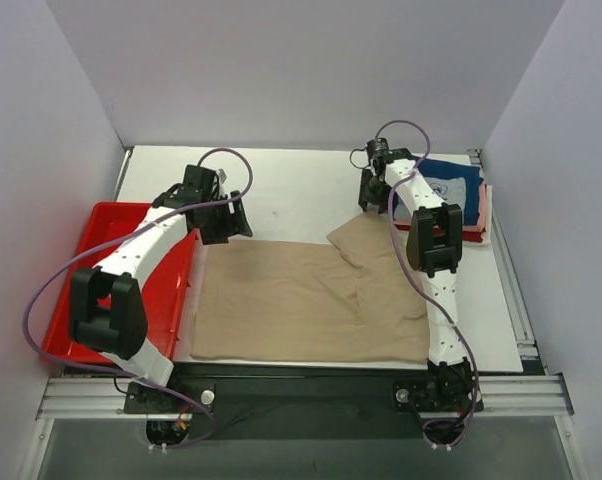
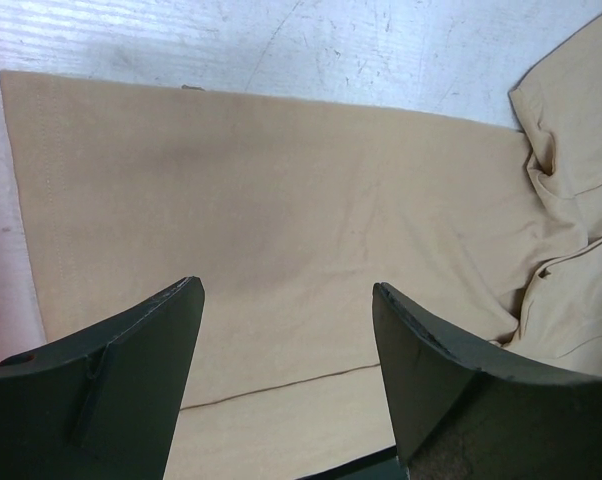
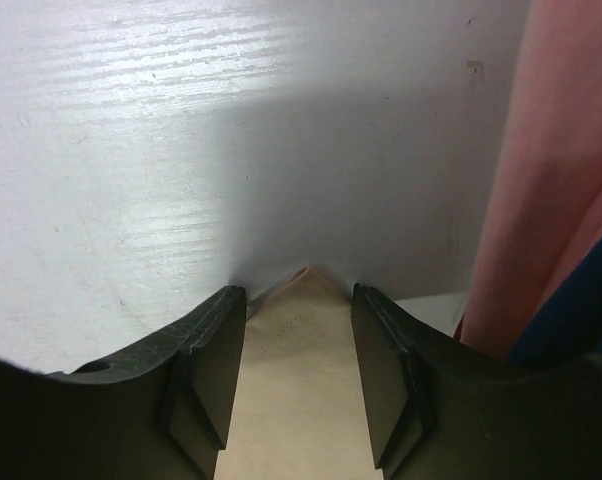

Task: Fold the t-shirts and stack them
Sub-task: Grap the side of the flattened tshirt furthest away from the robot with both arms

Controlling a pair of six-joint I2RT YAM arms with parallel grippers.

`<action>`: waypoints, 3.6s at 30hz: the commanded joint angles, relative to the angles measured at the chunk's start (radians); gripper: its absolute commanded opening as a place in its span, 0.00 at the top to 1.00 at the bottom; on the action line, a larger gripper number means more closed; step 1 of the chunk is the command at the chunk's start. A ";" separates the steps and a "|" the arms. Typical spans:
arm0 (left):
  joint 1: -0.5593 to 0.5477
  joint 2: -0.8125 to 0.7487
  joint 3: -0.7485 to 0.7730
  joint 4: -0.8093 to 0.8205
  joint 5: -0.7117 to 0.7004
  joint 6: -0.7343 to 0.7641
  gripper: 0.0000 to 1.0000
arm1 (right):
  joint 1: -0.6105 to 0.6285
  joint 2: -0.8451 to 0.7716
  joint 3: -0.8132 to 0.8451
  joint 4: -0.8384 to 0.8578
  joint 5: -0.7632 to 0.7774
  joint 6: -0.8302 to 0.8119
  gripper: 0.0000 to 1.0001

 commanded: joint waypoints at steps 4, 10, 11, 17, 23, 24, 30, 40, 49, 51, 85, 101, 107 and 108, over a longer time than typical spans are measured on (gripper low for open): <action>0.016 -0.030 -0.006 0.027 -0.012 0.001 0.21 | 0.005 0.015 -0.018 -0.038 0.009 0.014 0.72; 0.017 0.039 0.038 -0.014 -0.136 0.037 0.22 | -0.009 -0.049 -0.052 -0.040 0.062 0.019 0.94; 0.017 0.053 0.047 -0.034 -0.171 0.045 0.23 | -0.012 -0.060 -0.060 -0.041 0.078 0.024 0.96; 0.025 0.144 0.089 -0.048 -0.274 0.094 0.29 | -0.043 -0.152 -0.107 -0.046 0.128 0.068 1.00; 0.034 0.199 0.104 -0.045 -0.325 0.122 0.31 | -0.069 -0.201 -0.120 -0.051 0.126 0.090 1.00; 0.036 0.202 0.106 -0.042 -0.330 0.126 0.31 | -0.073 -0.203 -0.118 -0.051 0.125 0.091 1.00; 0.049 0.249 0.115 -0.010 -0.362 0.139 0.38 | -0.089 -0.209 -0.117 -0.063 0.126 0.106 1.00; 0.052 0.302 0.104 0.134 -0.428 0.137 0.53 | -0.101 -0.226 -0.120 -0.061 0.114 0.105 1.00; 0.054 0.323 0.054 0.208 -0.460 0.134 0.55 | -0.103 -0.229 -0.120 -0.063 0.063 0.117 1.00; 0.052 0.332 0.051 0.216 -0.460 0.133 0.54 | -0.101 -0.226 -0.117 -0.061 0.052 0.122 1.00; 0.036 0.383 0.201 0.128 -0.359 0.149 1.00 | -0.104 -0.293 0.014 -0.063 -0.141 0.191 1.00; 0.071 0.253 0.210 0.161 -0.301 0.197 1.00 | -0.135 -0.473 -0.079 -0.061 -0.216 0.192 1.00; 0.075 0.153 0.080 0.194 -0.284 0.232 1.00 | -0.138 -0.683 -0.331 -0.061 -0.195 0.171 1.00; 0.077 0.144 0.072 0.190 -0.285 0.235 1.00 | -0.138 -0.730 -0.404 -0.063 -0.195 0.171 1.00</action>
